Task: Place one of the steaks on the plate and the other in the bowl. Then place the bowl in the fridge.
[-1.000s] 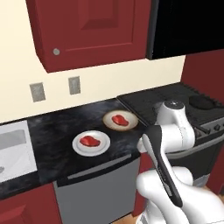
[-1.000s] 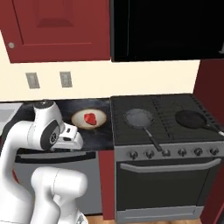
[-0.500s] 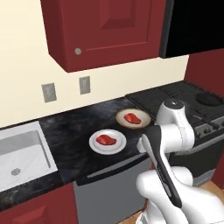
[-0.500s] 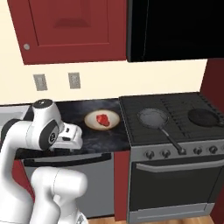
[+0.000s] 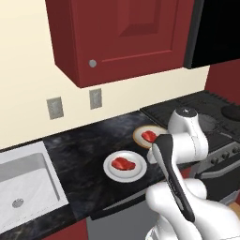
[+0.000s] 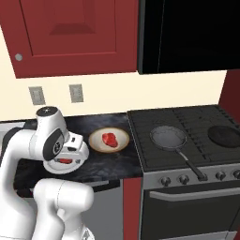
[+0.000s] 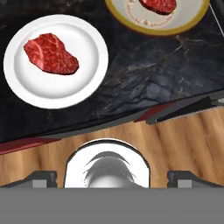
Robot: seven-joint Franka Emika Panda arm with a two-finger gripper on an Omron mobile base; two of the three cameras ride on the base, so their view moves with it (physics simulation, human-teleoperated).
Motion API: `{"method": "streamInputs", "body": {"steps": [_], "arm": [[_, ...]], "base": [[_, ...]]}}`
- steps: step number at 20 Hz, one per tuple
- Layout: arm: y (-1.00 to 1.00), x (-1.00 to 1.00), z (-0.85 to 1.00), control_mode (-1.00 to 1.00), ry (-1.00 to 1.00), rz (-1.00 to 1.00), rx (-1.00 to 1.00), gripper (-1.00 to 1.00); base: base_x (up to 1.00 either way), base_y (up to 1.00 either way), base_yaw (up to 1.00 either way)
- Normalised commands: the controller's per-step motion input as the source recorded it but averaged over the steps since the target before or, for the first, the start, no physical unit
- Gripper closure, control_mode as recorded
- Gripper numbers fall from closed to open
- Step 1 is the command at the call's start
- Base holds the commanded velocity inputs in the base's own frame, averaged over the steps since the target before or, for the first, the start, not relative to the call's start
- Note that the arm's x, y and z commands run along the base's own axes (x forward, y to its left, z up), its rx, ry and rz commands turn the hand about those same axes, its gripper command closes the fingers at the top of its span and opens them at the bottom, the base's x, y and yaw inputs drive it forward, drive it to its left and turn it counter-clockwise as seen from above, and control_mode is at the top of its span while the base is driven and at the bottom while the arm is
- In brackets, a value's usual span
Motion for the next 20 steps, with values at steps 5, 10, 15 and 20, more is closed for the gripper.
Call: {"method": "streamInputs", "body": {"steps": [5, 10, 15, 20], "arm": [[-0.55, 0.28, -0.08, -1.00, -0.23, 0.01, 0.07, -1.00], [-0.94, 0.66, -0.04, -1.00, -0.24, -0.01, 0.19, -1.00], [-0.88, 0.61, 0.06, -1.00, 0.03, -0.34, 0.42, -1.00], [-0.39, 0.11, 0.26, -1.00, 0.06, -0.54, 0.43, -1.00]], "base": [[0.00, 0.00, 0.00], [0.00, 0.00, 0.00], [0.00, 0.00, 0.00], [0.00, 0.00, 0.00]]}}
